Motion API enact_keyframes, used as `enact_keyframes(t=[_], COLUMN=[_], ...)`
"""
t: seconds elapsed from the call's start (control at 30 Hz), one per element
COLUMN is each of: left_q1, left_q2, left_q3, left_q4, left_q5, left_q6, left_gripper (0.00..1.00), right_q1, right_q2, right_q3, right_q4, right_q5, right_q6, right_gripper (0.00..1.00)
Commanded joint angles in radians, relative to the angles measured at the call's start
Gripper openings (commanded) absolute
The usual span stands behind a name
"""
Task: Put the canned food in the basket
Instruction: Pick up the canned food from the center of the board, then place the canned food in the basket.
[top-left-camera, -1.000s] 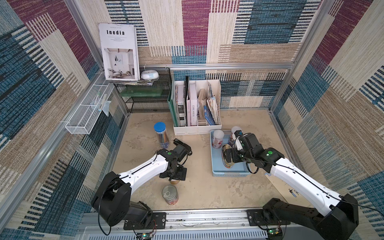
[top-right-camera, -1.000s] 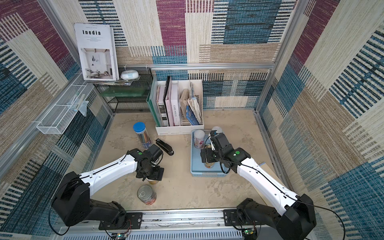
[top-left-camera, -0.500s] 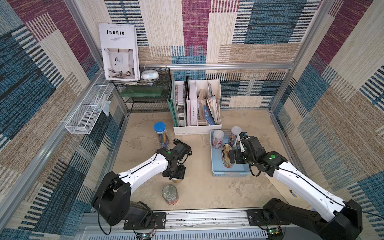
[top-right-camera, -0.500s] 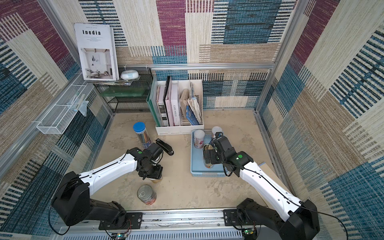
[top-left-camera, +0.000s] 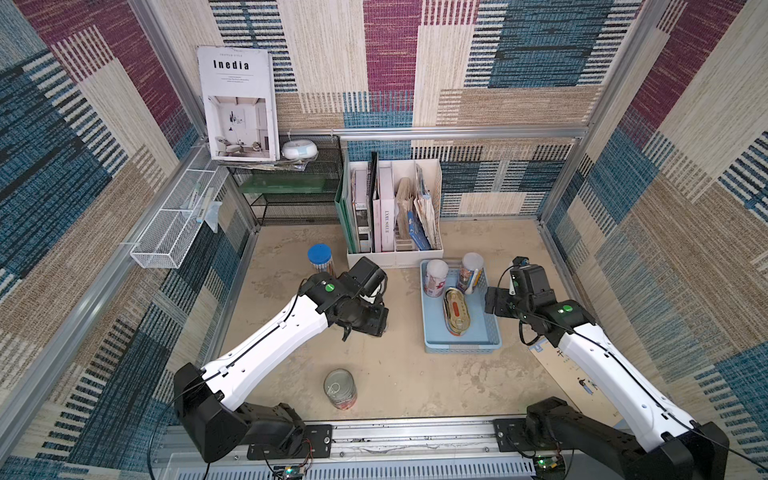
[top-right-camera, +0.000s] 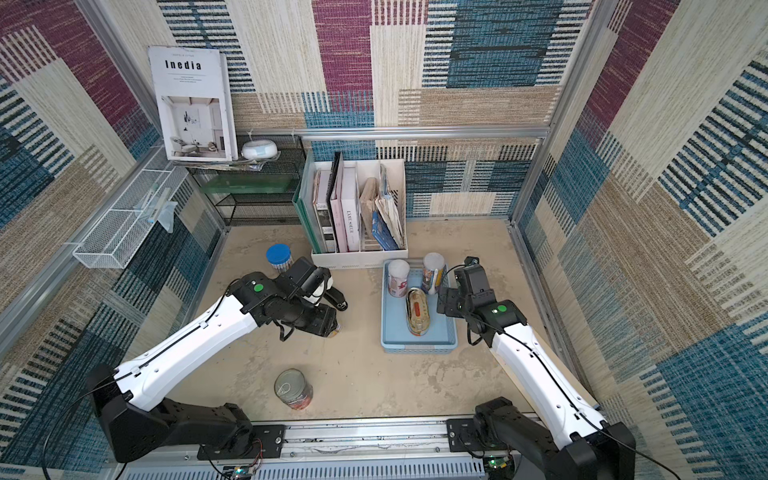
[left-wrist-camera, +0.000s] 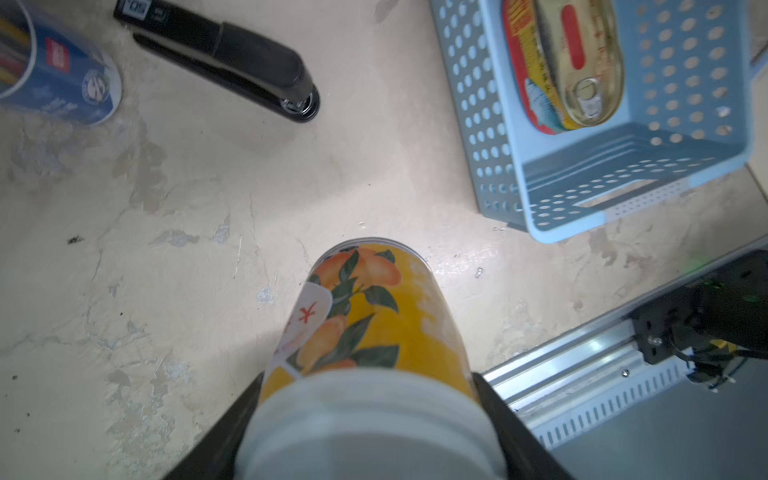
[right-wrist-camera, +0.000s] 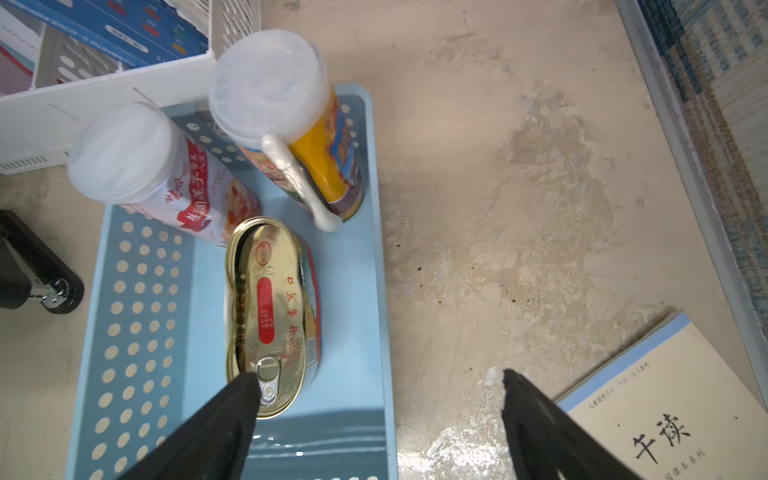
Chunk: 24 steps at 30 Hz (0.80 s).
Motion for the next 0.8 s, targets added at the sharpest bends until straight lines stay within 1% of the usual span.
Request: enact_keyframes(t=[0.0,0.17,0.33,0.47,0.63,0.77], left_q1=[-0.044,-0.128,-0.169,-0.185,-0.197,-0.203], left_q2=[0.067,0.233,0.384,0.506,0.635,0.7], left_q3=[0.11,0.322,0.503,0.629,0.742,0.77], left_q4=[-0.018,-0.049,-0.075,-0.09,-0.118,-0.138], left_q5=[0.026,0.015,0.013,0.042,0.053,0.035], left_q6=[0.05,0.105,0.16,0.191,0.216,0.235], left_gripper=[0.4,0.38,0.35,0.33,0.31,0.29], right_q1=[-0.037,-0.091,-0.157,-0.173,-0.176,-0.177], right_q2=[0.01,0.037,0.029,0.047,0.061,0.058], right_q3=[-0.031,-0.079,-0.115,-0.131,-0.141,-0.144], right_q4=[0.042,0.075,0.112,0.127,0.143,0.147], right_q5=[-0.085,-0.105,-0.145,-0.163,-0.173,-0.178], right_q6=[-0.015,-0.021,-0.031,-0.034,-0.04,-0.045], right_gripper=[0.88,0.81,0.81,0.81,0.81,0.81])
